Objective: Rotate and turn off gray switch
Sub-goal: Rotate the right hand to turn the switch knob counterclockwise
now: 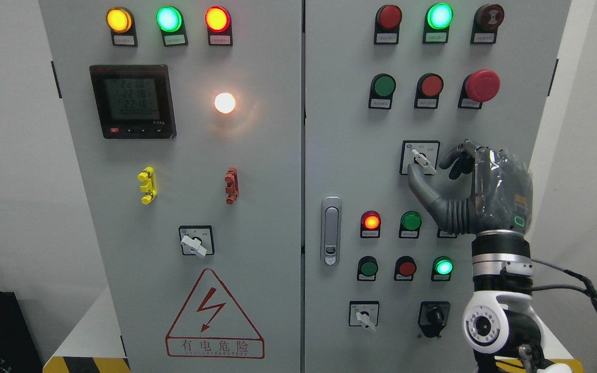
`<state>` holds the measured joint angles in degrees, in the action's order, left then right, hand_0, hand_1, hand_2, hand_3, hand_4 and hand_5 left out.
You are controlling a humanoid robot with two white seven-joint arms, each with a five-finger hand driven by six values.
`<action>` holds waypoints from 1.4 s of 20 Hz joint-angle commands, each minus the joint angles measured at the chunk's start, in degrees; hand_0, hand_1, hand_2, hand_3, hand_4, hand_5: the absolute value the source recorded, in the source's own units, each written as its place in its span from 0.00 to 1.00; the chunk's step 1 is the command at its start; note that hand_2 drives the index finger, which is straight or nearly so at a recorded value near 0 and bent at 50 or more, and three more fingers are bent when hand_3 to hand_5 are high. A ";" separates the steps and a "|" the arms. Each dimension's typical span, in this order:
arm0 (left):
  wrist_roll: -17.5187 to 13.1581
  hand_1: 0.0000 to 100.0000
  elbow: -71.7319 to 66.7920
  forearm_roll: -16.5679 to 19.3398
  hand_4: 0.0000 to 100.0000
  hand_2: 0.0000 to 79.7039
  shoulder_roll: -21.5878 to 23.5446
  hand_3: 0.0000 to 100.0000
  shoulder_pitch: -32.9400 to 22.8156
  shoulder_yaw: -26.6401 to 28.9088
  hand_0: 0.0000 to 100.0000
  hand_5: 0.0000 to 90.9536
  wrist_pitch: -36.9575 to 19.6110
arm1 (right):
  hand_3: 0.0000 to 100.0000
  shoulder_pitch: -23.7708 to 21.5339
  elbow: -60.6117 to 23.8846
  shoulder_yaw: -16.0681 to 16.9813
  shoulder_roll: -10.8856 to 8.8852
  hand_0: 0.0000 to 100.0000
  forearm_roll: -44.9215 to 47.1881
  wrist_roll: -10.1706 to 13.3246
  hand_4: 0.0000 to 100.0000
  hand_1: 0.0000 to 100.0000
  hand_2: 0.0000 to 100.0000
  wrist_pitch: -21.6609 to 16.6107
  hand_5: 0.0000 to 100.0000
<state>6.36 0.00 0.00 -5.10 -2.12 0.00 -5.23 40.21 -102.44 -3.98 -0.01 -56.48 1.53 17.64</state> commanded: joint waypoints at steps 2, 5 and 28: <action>-0.12 0.39 -1.32 0.44 0.00 0.00 0.00 0.00 -0.08 1.76 0.12 0.00 0.04 | 0.79 0.39 0.75 -0.07 0.27 0.14 -0.03 -0.03 0.73 0.38 0.60 -0.06 0.92; -0.04 0.39 -1.32 0.44 0.00 0.00 0.00 0.00 0.01 1.85 0.12 0.00 0.04 | 0.79 0.39 0.84 -0.07 0.36 0.14 -0.03 -0.03 0.73 0.38 0.61 0.03 0.92; -0.04 0.39 -1.32 0.44 0.00 0.00 0.00 0.00 0.01 1.85 0.12 0.00 0.04 | 0.81 1.09 1.63 -1.21 0.36 0.15 -0.03 -0.03 0.74 0.36 0.66 0.47 0.95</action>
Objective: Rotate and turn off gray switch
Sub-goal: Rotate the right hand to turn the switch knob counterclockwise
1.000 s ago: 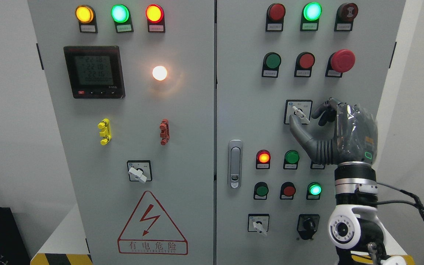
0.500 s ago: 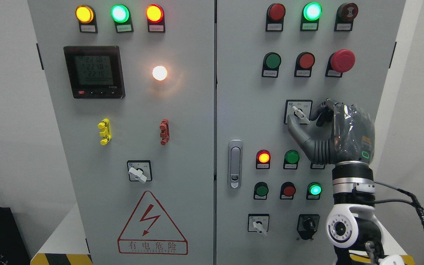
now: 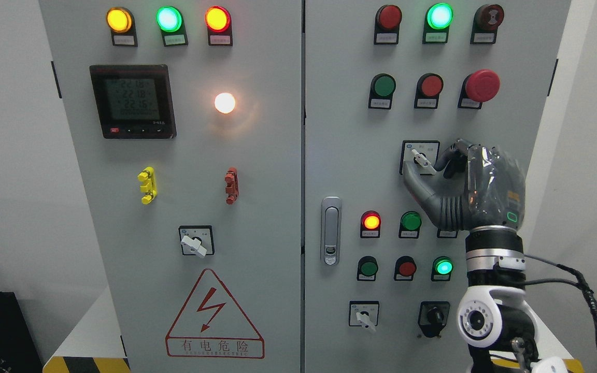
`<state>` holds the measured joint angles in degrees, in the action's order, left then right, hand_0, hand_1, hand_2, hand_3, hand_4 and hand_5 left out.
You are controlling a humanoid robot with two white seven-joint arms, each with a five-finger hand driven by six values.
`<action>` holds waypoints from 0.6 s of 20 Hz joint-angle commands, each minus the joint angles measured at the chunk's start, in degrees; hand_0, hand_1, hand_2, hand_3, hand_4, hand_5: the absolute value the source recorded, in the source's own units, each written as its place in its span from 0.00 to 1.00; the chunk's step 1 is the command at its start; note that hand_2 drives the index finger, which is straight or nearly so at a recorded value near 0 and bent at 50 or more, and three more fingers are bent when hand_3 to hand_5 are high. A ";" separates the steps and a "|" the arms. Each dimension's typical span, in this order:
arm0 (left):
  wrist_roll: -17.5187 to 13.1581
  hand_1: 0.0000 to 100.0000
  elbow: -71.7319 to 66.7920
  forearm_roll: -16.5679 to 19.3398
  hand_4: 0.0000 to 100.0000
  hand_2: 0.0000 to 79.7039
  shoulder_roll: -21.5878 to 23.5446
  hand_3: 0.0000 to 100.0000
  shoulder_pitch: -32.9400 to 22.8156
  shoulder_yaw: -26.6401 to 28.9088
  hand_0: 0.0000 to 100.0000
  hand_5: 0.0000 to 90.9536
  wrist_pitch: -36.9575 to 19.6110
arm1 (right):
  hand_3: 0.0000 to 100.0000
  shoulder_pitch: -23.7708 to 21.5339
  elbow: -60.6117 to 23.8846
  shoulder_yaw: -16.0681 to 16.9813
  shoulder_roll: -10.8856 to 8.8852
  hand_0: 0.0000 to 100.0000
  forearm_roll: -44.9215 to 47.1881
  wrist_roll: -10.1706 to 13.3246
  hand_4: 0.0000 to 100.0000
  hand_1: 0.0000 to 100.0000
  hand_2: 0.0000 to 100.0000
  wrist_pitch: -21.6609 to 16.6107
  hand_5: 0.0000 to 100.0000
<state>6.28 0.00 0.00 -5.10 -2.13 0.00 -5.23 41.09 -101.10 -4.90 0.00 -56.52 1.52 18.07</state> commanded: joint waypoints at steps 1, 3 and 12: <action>-0.04 0.39 -1.32 0.44 0.00 0.00 0.00 0.00 0.02 1.76 0.12 0.00 0.04 | 0.82 0.39 0.29 -0.29 0.35 0.16 0.00 -0.02 0.74 0.36 0.66 0.03 0.95; -0.04 0.39 -1.32 0.44 0.00 0.00 0.00 0.00 -0.07 1.85 0.12 0.00 0.04 | 0.82 0.48 0.29 -0.64 0.35 0.16 0.00 -0.02 0.74 0.35 0.66 0.03 0.95; 0.05 0.39 -1.32 0.44 0.00 0.00 0.00 0.00 0.02 1.84 0.12 0.00 0.04 | 0.83 0.57 0.47 -0.81 0.35 0.25 0.00 -0.02 0.75 0.37 0.68 0.47 0.95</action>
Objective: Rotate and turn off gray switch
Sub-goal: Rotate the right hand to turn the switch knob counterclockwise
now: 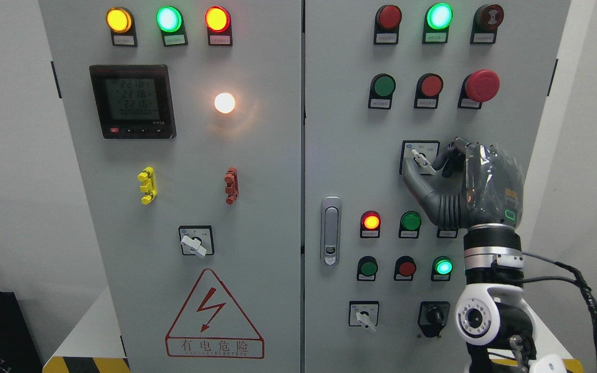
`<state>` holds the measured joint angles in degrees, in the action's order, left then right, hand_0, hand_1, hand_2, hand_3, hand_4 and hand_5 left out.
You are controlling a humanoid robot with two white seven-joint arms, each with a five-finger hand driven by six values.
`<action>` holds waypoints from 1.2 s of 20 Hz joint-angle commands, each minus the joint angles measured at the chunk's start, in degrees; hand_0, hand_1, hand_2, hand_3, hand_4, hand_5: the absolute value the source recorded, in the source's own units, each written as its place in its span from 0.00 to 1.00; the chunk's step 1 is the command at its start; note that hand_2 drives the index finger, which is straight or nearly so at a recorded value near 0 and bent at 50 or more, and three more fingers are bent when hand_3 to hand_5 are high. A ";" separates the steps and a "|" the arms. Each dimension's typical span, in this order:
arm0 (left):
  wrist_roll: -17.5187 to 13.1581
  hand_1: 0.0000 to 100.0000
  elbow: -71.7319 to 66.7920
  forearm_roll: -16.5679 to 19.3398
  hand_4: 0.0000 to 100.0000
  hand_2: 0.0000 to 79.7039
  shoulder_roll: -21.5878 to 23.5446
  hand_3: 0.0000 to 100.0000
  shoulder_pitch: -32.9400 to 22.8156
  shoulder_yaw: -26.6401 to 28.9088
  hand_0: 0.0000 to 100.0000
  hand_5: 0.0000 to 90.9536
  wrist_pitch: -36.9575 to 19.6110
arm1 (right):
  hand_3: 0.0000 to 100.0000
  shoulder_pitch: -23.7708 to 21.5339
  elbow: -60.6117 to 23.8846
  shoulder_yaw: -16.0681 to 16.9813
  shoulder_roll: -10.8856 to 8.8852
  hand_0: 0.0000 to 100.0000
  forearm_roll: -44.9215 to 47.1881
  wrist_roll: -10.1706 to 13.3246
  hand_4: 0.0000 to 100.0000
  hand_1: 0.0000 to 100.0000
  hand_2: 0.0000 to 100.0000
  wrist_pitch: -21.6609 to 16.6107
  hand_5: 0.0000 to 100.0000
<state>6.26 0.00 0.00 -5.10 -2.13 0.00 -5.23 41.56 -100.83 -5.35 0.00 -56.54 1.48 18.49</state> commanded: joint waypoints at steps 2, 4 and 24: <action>0.06 0.39 -1.32 0.44 0.00 0.00 0.00 0.00 0.02 1.85 0.12 0.00 0.04 | 0.83 0.19 0.20 -0.36 0.35 0.28 -0.07 0.02 0.75 0.38 0.69 0.23 0.95; -0.02 0.39 -1.32 0.44 0.00 0.00 0.00 0.00 0.02 1.76 0.12 0.00 0.05 | 0.84 0.37 0.46 -0.88 0.35 0.32 0.02 0.02 0.75 0.40 0.69 0.23 0.95; 0.06 0.39 -1.32 0.44 0.00 0.00 0.00 0.00 0.02 1.84 0.12 0.00 0.05 | 0.90 0.54 0.99 -1.15 0.88 0.44 0.11 0.02 0.78 0.38 0.74 0.23 0.96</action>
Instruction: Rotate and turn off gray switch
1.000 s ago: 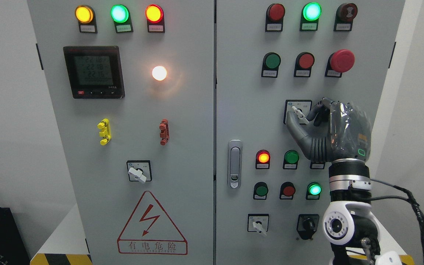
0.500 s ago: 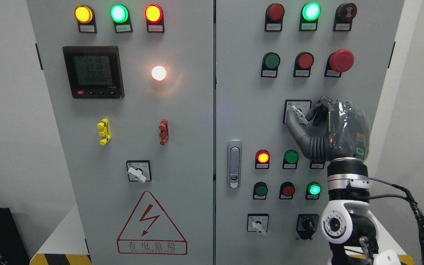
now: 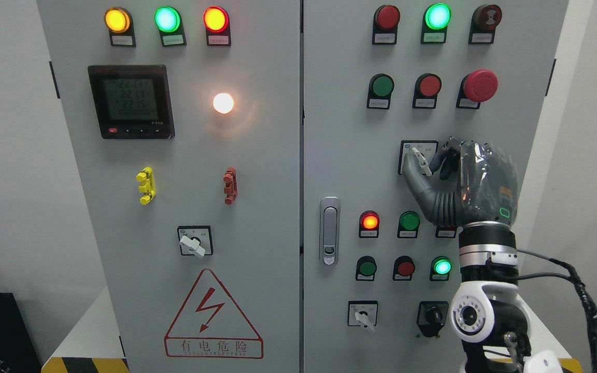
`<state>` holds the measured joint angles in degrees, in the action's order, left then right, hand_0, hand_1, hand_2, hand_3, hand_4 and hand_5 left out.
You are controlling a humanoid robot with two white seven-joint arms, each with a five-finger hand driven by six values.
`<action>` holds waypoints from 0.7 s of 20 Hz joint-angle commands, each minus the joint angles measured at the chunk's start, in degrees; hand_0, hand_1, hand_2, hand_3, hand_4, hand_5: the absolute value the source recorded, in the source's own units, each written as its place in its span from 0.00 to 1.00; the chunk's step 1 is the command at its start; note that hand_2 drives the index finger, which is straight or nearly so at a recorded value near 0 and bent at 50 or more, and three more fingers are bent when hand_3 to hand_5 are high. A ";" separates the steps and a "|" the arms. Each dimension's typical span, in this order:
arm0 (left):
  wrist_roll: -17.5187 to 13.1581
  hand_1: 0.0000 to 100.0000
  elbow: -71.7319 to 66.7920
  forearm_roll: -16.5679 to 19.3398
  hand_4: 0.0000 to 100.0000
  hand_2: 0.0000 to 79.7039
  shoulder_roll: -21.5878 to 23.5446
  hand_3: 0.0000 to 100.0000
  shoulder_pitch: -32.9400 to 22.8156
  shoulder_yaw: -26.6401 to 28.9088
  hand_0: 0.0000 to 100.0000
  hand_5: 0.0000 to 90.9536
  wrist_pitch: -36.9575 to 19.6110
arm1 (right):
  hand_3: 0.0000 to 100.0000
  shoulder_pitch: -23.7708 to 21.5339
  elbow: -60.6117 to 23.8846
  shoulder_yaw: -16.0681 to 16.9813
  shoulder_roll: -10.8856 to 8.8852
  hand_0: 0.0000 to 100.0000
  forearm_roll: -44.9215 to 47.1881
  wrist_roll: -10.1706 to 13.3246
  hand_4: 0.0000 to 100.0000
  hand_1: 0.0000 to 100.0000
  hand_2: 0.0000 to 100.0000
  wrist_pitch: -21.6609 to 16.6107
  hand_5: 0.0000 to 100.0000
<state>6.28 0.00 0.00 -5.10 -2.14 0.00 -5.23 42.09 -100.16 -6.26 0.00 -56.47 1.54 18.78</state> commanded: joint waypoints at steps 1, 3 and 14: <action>-0.04 0.39 -1.32 0.44 0.00 0.00 0.00 0.00 0.03 1.85 0.12 0.00 0.05 | 0.90 0.09 0.32 -0.16 1.06 0.44 0.04 -0.04 0.78 0.38 0.74 0.02 0.96; 0.05 0.39 -1.32 0.44 0.00 0.00 0.00 0.00 0.03 1.84 0.12 0.00 0.05 | 0.90 0.18 0.41 -0.16 1.15 0.45 0.13 -0.04 0.78 0.38 0.74 -0.06 0.96; -0.04 0.39 -1.32 0.44 0.00 0.00 0.00 0.00 0.03 1.85 0.12 0.00 0.05 | 0.92 0.27 0.58 -0.25 1.58 0.48 0.13 -0.04 0.79 0.35 0.75 0.03 0.97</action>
<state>6.30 0.00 0.00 -5.10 -2.14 0.00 -5.23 42.33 -99.80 -6.43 0.00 -56.36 1.70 18.78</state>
